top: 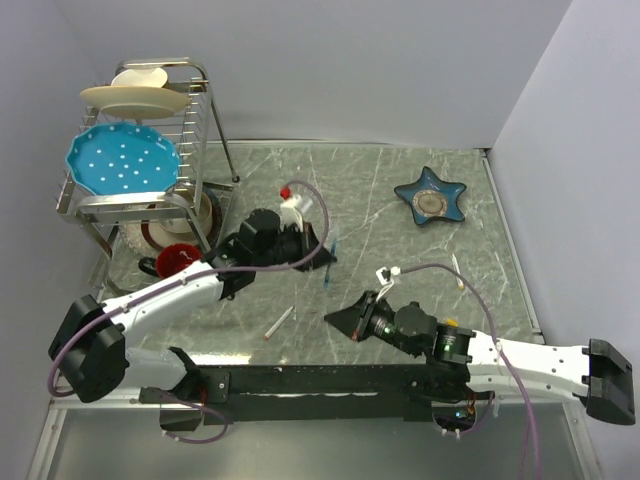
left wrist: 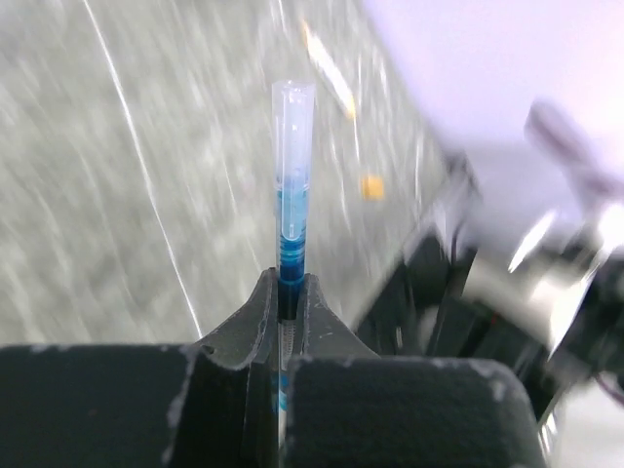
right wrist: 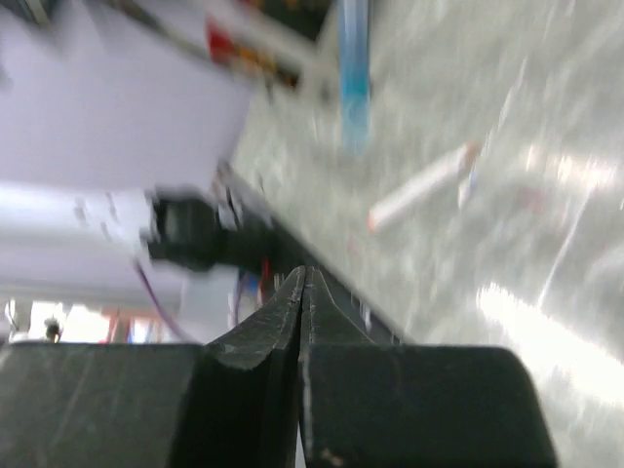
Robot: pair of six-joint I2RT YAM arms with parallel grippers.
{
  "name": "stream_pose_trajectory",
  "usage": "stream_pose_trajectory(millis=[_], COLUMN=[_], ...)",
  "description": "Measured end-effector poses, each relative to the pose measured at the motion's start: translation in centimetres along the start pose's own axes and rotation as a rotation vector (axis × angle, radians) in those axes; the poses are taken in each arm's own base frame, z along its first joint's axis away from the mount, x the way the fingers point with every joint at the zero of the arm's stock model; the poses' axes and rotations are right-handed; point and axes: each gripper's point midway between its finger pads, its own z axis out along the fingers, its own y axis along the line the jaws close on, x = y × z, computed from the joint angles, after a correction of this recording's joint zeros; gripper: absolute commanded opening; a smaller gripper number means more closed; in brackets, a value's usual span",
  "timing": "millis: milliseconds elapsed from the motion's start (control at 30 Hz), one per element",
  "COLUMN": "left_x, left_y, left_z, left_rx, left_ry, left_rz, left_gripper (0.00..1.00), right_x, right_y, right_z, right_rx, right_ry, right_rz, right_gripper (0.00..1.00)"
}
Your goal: Insert the pens into the pen caps
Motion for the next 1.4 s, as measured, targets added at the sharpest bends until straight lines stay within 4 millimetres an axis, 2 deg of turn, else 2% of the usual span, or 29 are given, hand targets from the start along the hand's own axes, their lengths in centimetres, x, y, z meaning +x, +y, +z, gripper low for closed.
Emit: stream_pose_trajectory(millis=[67,167,200,267,300,367,400,467,567,700,833,1100,1167,1267,1400], left_x=[-2.3,-3.5,-3.6,-3.5,-3.4,-3.3,-3.2,-2.8,-2.1,-0.4,2.2,4.4,5.2,6.5,7.2], left_y=[0.0,-0.6,-0.7,-0.8,-0.7,-0.5,-0.3,0.5,2.2,4.4,6.4,9.2,10.2,11.6,12.5], left_z=[0.0,-0.1,-0.2,-0.4,-0.4,-0.4,-0.4,0.0,1.8,5.7,8.6,14.5,15.2,15.3,15.3], left_rx=[-0.002,0.018,0.022,0.026,0.024,0.013,0.002,-0.033,-0.116,-0.212,-0.299,-0.395,-0.422,-0.475,-0.514], left_ry=[-0.082,-0.132,-0.137,-0.14,-0.139,-0.135,-0.132,-0.121,-0.074,0.022,0.113,0.181,0.195,0.216,0.221], left_rz=[0.017,0.034,0.036,0.042,0.042,0.045,0.042,0.035,0.009,-0.042,-0.089,-0.18,-0.206,-0.237,-0.256], left_gripper=[0.01,0.01,0.01,0.01,0.01,0.01,0.01,0.01,0.01,0.01,0.01,0.01,0.02,0.08,0.14], right_x=[1.3,0.8,0.4,-0.7,-1.2,-2.0,-2.3,-2.9,-3.5,-4.3,-4.9,-6.2,-6.4,-6.4,-6.4], right_y=[-0.5,-0.7,-0.5,0.2,0.5,0.9,0.9,0.9,0.6,-0.1,-0.7,-1.3,-1.5,-2.1,-2.7], right_z=[-0.4,-0.8,-1.0,-1.4,-1.6,-1.9,-2.0,-2.3,-2.9,-3.9,-5.0,-7.3,-7.6,-8.0,-8.4], right_rx=[0.022,0.058,0.063,0.059,0.061,0.071,0.077,0.098,0.131,0.162,0.177,0.174,0.179,0.199,0.219], right_ry=[0.053,0.047,0.035,0.008,-0.004,-0.025,-0.031,-0.044,-0.057,-0.081,-0.105,-0.161,-0.17,-0.171,-0.175], right_rz=[-0.004,-0.01,-0.011,-0.01,-0.014,-0.02,-0.027,-0.045,-0.068,-0.088,-0.096,-0.086,-0.086,-0.093,-0.099], right_gripper=[0.0,0.03,0.11,0.17,0.26,0.34,0.41,0.47,0.54,0.62,0.64,0.65,0.65,0.65,0.64])
